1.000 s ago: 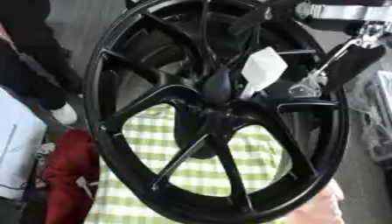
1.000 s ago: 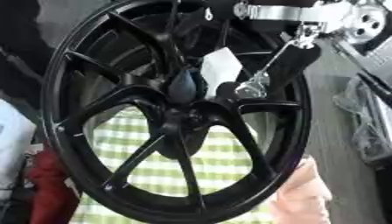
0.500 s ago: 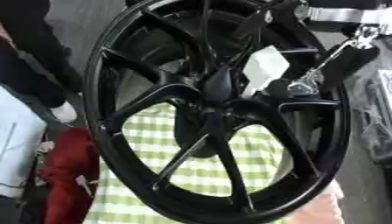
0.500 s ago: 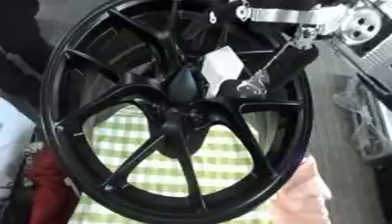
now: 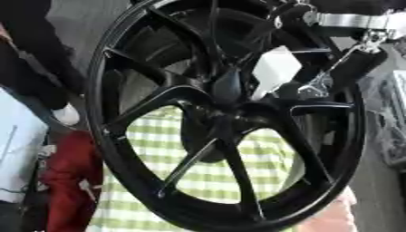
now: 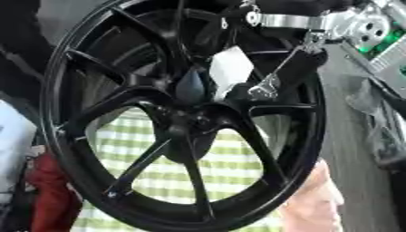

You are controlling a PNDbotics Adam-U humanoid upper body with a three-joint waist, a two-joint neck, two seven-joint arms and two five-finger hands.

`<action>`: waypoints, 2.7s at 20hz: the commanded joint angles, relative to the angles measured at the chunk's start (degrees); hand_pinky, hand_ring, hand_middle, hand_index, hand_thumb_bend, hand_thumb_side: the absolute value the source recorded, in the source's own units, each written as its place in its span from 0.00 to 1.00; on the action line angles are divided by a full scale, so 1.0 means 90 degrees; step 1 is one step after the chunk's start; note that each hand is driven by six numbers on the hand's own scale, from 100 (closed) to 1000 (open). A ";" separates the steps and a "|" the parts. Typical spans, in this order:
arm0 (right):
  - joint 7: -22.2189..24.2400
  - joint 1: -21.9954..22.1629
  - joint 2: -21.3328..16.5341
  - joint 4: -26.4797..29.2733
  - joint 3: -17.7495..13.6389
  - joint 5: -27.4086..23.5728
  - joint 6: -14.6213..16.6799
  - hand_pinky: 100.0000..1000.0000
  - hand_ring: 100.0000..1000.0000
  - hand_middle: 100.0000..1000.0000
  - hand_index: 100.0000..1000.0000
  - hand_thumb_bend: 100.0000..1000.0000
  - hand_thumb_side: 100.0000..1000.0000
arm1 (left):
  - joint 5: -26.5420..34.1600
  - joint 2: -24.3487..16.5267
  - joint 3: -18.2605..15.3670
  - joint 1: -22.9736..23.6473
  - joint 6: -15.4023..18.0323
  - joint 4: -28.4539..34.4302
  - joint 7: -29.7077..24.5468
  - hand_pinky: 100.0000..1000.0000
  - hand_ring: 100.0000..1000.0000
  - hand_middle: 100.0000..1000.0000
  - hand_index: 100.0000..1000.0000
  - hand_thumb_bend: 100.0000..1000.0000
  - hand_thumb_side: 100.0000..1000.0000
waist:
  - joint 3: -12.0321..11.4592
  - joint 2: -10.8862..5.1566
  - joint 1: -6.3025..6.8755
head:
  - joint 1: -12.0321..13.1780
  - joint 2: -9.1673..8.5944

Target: Pull the pin out of the wheel hub.

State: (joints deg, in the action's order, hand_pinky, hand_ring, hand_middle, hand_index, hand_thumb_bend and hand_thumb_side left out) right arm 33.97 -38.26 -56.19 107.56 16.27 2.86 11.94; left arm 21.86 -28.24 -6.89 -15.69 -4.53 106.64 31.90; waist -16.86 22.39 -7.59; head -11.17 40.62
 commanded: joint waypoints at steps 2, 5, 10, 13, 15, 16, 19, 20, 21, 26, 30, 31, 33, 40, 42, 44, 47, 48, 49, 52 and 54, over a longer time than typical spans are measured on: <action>-0.0003 -0.0050 -0.0123 -0.0022 -0.0086 0.0034 0.0029 0.94 0.85 0.64 0.83 0.26 0.00 | 0.0007 -0.0164 -0.0078 -0.0051 -0.0006 0.0117 0.0014 0.49 0.62 0.67 0.74 0.03 0.81 | 0.0003 -0.0100 0.0061 | 0.0015 -0.0076; 0.0004 -0.0055 -0.0131 -0.0018 -0.0085 0.0028 0.0002 0.94 0.83 0.60 0.80 0.25 0.00 | 0.0003 -0.0160 -0.0075 -0.0049 -0.0010 0.0114 0.0008 0.49 0.62 0.67 0.74 0.03 0.81 | 0.0007 -0.0094 0.0064 | 0.0020 -0.0066; 0.0009 -0.0056 -0.0122 -0.0052 -0.0079 0.0041 -0.0058 0.92 0.79 0.51 0.71 0.19 0.00 | 0.0003 -0.0159 -0.0078 -0.0045 -0.0010 0.0112 0.0010 0.49 0.62 0.67 0.73 0.03 0.81 | 0.0015 -0.0087 0.0066 | 0.0024 -0.0072; 0.0037 -0.0085 -0.0102 -0.0080 -0.0056 0.0031 -0.0091 0.92 0.78 0.49 0.69 0.16 0.00 | 0.0000 -0.0157 -0.0079 -0.0044 -0.0008 0.0112 0.0010 0.49 0.62 0.67 0.73 0.03 0.81 | 0.0022 -0.0083 0.0067 | 0.0028 -0.0068; 0.0062 -0.0096 -0.0090 -0.0089 -0.0044 0.0023 -0.0102 0.92 0.77 0.47 0.67 0.15 0.00 | 0.0001 -0.0153 -0.0082 -0.0041 -0.0007 0.0112 0.0014 0.49 0.62 0.67 0.73 0.03 0.81 | 0.0023 -0.0078 0.0064 | 0.0029 -0.0065; 0.0075 -0.0100 -0.0085 -0.0093 -0.0039 0.0018 -0.0106 0.92 0.77 0.47 0.67 0.15 0.00 | 0.0002 -0.0152 -0.0082 -0.0040 -0.0007 0.0111 0.0014 0.49 0.62 0.67 0.73 0.03 0.81 | 0.0024 -0.0074 0.0062 | 0.0033 -0.0064; 0.0113 -0.0106 -0.0075 -0.0103 -0.0030 0.0015 -0.0113 0.91 0.76 0.45 0.65 0.15 0.00 | -0.0001 -0.0152 -0.0086 -0.0038 -0.0006 0.0114 0.0018 0.49 0.62 0.67 0.73 0.03 0.81 | 0.0023 -0.0062 0.0056 | 0.0037 -0.0058; 0.0120 -0.0106 -0.0070 -0.0108 -0.0028 0.0019 -0.0119 0.91 0.75 0.44 0.64 0.14 0.00 | -0.0001 -0.0151 -0.0087 -0.0038 -0.0004 0.0117 0.0020 0.49 0.62 0.67 0.73 0.03 0.81 | 0.0021 -0.0057 0.0054 | 0.0037 -0.0058; 0.0122 -0.0107 -0.0067 -0.0114 -0.0027 0.0024 -0.0127 0.91 0.75 0.43 0.64 0.14 0.00 | -0.0002 -0.0151 -0.0088 -0.0036 -0.0005 0.0118 0.0022 0.49 0.62 0.67 0.73 0.03 0.81 | 0.0020 -0.0053 0.0054 | 0.0039 -0.0060; 0.0024 -0.0109 -0.0046 -0.0149 -0.0025 -0.0013 -0.0212 0.90 0.70 0.39 0.59 0.08 0.00 | 0.0000 -0.0152 -0.0090 -0.0036 -0.0006 0.0119 0.0029 0.49 0.62 0.67 0.73 0.03 0.81 | 0.0023 -0.0047 0.0053 | 0.0027 -0.0069; -0.0064 -0.0107 -0.0033 -0.0151 -0.0003 -0.0108 -0.0279 0.89 0.66 0.35 0.55 0.00 0.00 | -0.0001 -0.0148 -0.0089 -0.0039 -0.0008 0.0119 0.0026 0.49 0.62 0.67 0.73 0.03 0.82 | 0.0028 -0.0049 0.0053 | 0.0020 -0.0074; -0.0088 -0.0108 -0.0033 -0.0140 -0.0005 -0.0140 -0.0296 0.88 0.64 0.33 0.53 0.00 0.00 | -0.0002 -0.0146 -0.0090 -0.0037 -0.0008 0.0117 0.0028 0.49 0.62 0.67 0.73 0.03 0.82 | 0.0030 -0.0050 0.0054 | 0.0018 -0.0074; -0.0168 -0.0109 -0.0036 -0.0107 -0.0023 -0.0235 -0.0349 0.88 0.61 0.29 0.50 0.00 0.00 | -0.0004 -0.0145 -0.0095 -0.0032 -0.0008 0.0114 0.0031 0.49 0.62 0.67 0.73 0.03 0.81 | 0.0035 -0.0057 0.0057 | 0.0017 -0.0069; -0.0305 -0.0114 -0.0091 0.0190 -0.0086 -0.0591 -0.0620 0.85 0.54 0.22 0.42 0.00 0.02 | -0.0005 -0.0152 -0.0107 -0.0023 -0.0002 0.0105 0.0045 0.49 0.62 0.67 0.73 0.03 0.81 | 0.0068 -0.0077 0.0076 | -0.0019 -0.0085; -0.0295 -0.0118 -0.0117 0.0304 -0.0131 -0.0674 -0.0679 0.85 0.54 0.21 0.41 0.00 0.03 | -0.0007 -0.0152 -0.0110 -0.0022 0.0001 0.0106 0.0049 0.49 0.62 0.67 0.73 0.03 0.81 | 0.0078 -0.0082 0.0081 | -0.0036 -0.0091; -0.0323 -0.0120 -0.0139 0.0390 -0.0190 -0.0755 -0.0738 0.84 0.53 0.20 0.41 0.00 0.03 | -0.0008 -0.0151 -0.0110 -0.0022 -0.0001 0.0104 0.0052 0.49 0.62 0.67 0.73 0.03 0.81 | 0.0088 -0.0084 0.0085 | -0.0045 -0.0097; -0.0397 -0.0110 -0.0152 0.0488 -0.0291 -0.0898 -0.0816 0.84 0.53 0.20 0.40 0.00 0.02 | -0.0011 -0.0155 -0.0111 -0.0016 -0.0002 0.0103 0.0052 0.49 0.61 0.67 0.73 0.03 0.81 | 0.0097 -0.0087 0.0094 | -0.0047 -0.0096; -0.0431 -0.0112 -0.0154 0.0521 -0.0334 -0.0976 -0.0844 0.84 0.53 0.19 0.40 0.00 0.02 | -0.0011 -0.0155 -0.0115 -0.0012 -0.0001 0.0103 0.0055 0.49 0.61 0.67 0.73 0.03 0.81 | 0.0101 -0.0088 0.0097 | -0.0043 -0.0095; -0.0462 -0.0113 -0.0159 0.0560 -0.0379 -0.1059 -0.0876 0.84 0.53 0.19 0.40 0.00 0.01 | -0.0011 -0.0155 -0.0117 -0.0010 0.0001 0.0104 0.0056 0.49 0.61 0.67 0.73 0.03 0.81 | 0.0104 -0.0089 0.0100 | -0.0039 -0.0095; -0.0559 -0.0093 -0.0198 0.0707 -0.0538 -0.1331 -0.1008 0.84 0.53 0.19 0.40 0.00 0.00 | -0.0012 -0.0158 -0.0120 0.0001 0.0003 0.0106 0.0058 0.49 0.61 0.67 0.73 0.03 0.81 | 0.0125 -0.0100 0.0115 | -0.0016 -0.0101; -0.0663 -0.0073 -0.0215 0.0763 -0.0656 -0.1539 -0.1073 0.85 0.52 0.19 0.40 0.00 0.00 | -0.0013 -0.0160 -0.0121 0.0011 0.0004 0.0108 0.0057 0.49 0.61 0.67 0.73 0.03 0.81 | 0.0153 -0.0113 0.0130 | -0.0001 -0.0111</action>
State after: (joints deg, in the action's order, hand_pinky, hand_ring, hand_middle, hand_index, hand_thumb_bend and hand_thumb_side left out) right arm 28.54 -38.41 -55.97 113.14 11.95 -9.75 2.71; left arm 21.88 -28.24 -7.24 -15.47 -4.55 106.64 32.31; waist -15.48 22.77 -7.06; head -11.20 40.49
